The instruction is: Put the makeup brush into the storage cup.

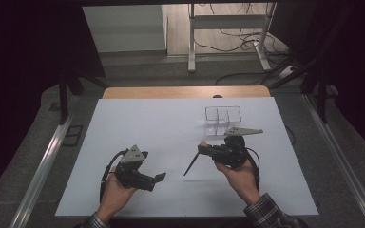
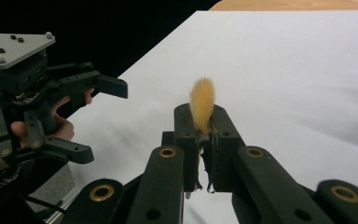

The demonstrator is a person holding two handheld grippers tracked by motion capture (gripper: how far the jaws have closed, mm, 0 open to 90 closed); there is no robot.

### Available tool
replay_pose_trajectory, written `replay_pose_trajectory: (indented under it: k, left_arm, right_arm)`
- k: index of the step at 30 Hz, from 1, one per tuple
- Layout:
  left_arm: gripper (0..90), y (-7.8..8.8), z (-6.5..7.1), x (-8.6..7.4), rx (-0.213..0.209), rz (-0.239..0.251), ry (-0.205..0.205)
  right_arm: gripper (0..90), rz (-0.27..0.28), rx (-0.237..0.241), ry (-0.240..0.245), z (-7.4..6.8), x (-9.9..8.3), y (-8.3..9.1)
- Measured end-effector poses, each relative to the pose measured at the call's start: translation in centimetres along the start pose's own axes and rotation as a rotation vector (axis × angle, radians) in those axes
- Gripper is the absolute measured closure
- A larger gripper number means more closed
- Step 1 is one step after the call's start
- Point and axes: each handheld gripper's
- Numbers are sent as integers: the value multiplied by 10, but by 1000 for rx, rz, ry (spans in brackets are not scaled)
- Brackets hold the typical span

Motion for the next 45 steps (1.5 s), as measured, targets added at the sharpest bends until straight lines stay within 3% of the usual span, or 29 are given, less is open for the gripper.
replay_pose_trajectory:
  k: [29,45]
  left_arm:
    - [1,33,-12,-36,95,-13,51]
    - [2,53,-21,-55,144,-1,97]
  right_arm:
    - [850,50,-66,-13,20,5,20]
    - [850,74,-137,-16,36,8,35]
Point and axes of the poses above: each handheld gripper's, and its own axes: y roughly backward along the jaws, x roughly out of its top, z roughly to its right, and after that the axes turned 9 degrees about -x, right-handed
